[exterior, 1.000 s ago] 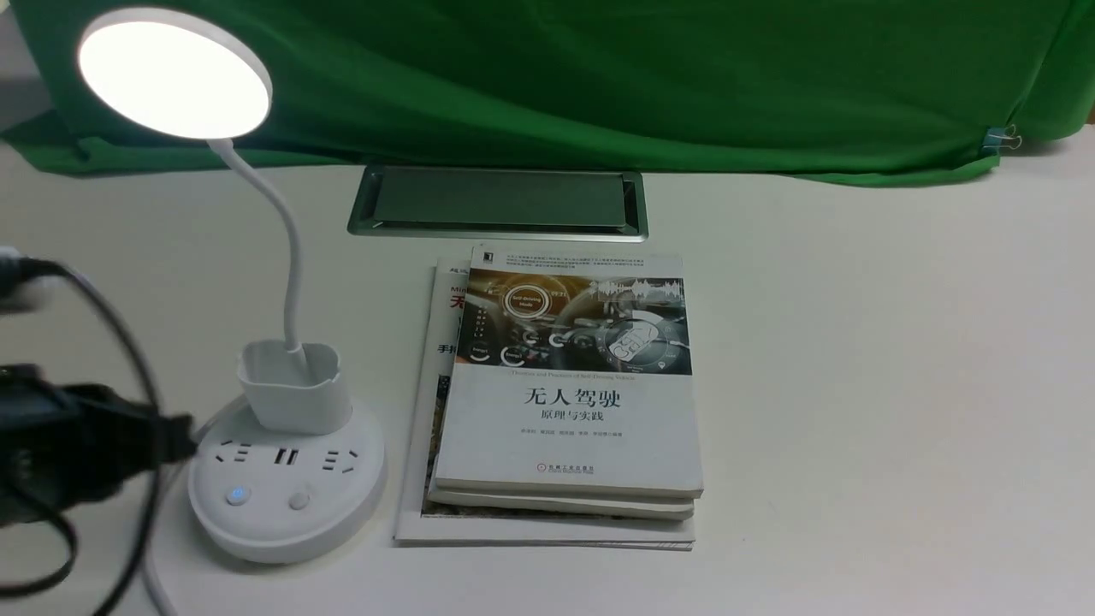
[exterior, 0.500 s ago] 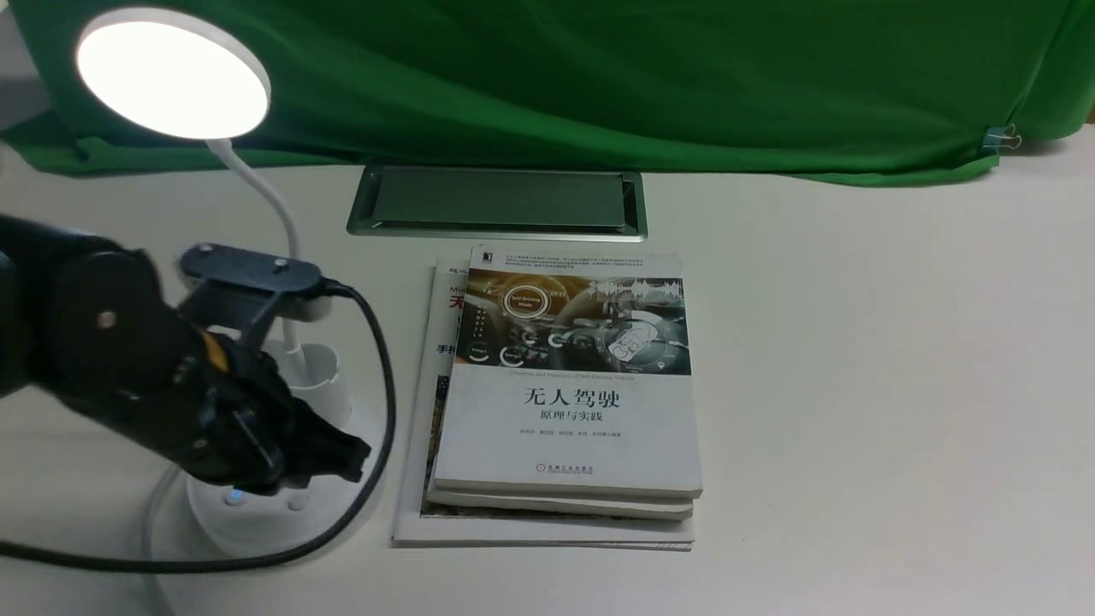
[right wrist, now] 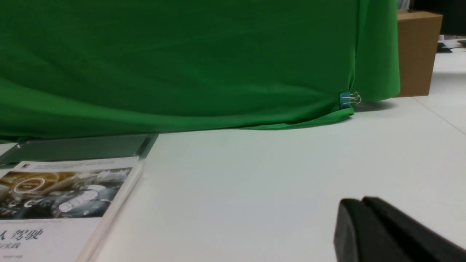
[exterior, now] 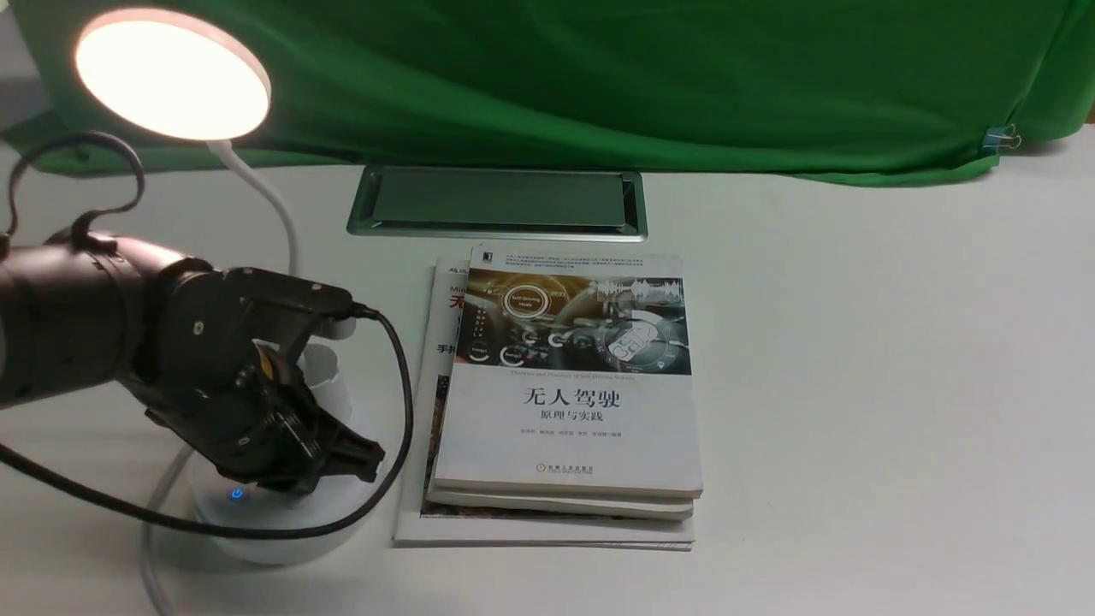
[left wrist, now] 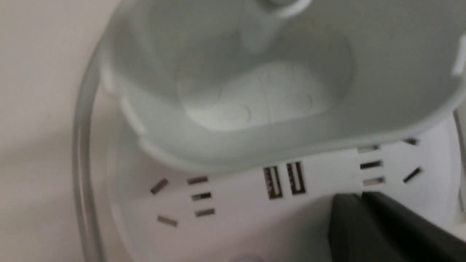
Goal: Turn off the desk lamp on the white desktop by hand.
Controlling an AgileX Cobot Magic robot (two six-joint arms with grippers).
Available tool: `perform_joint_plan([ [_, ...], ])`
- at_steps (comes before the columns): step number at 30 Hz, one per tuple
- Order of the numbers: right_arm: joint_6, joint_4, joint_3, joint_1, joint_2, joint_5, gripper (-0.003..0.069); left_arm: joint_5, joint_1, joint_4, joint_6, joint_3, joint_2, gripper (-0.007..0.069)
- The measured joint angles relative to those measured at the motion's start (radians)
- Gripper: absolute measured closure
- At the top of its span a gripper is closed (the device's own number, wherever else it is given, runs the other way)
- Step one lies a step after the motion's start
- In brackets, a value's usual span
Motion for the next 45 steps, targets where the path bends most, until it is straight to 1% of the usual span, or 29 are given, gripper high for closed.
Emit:
perform_joint_plan([
  [6,0.0,0.0,0.0,0.0,0.0,0.0,0.0622,0.032,0.0,0.003,-0.005,0.0,-0.105,0.0611],
  [11,0.0,0.0,0.0,0.0,0.0,0.0,0.0622,0.034,0.0,-0.001,-0.006,0.007,-0.113,0.0611],
  [15,0.0,0.0,0.0,0.0,0.0,0.0,0.0622,-0.046,0.0,-0.027,-0.007,0.086,-0.049,0.0611],
  [18,0.0,0.0,0.0,0.0,0.0,0.0,0.0622,-0.107,0.0,-0.03,-0.007,0.091,-0.025,0.0611],
  [21,0.0,0.0,0.0,0.0,0.0,0.0,0.0622,-0.105,0.0,-0.032,-0.007,0.08,-0.033,0.0611],
  [25,0.0,0.0,0.0,0.0,0.0,0.0,0.0622,-0.047,0.0,-0.039,-0.009,0.072,-0.08,0.0611],
  [31,0.0,0.0,0.0,0.0,0.0,0.0,0.0622,-0.037,0.0,-0.058,-0.012,0.07,-0.266,0.0611],
  [35,0.0,0.0,0.0,0.0,0.0,0.001,0.0622,-0.061,0.0,-0.118,-0.012,0.126,-0.492,0.0611],
  [37,0.0,0.0,0.0,0.0,0.0,0.001,0.0622,-0.094,0.0,-0.133,-0.012,0.168,-0.582,0.0611],
  [40,0.0,0.0,0.0,0.0,0.0,0.001,0.0622,-0.178,0.0,-0.142,-0.021,0.27,-0.792,0.0609],
  [41,0.0,0.0,0.0,0.0,0.0,0.001,0.0622,-0.191,0.0,-0.142,-0.021,0.281,-0.816,0.0608],
  [43,0.0,0.0,0.0,0.0,0.0,0.001,0.0622,-0.293,0.0,-0.128,-0.021,0.333,-0.954,0.0606],
  [45,0.0,0.0,0.0,0.0,0.0,0.001,0.0622,-0.343,0.0,-0.115,-0.02,0.358,-1.041,0.0606],
])
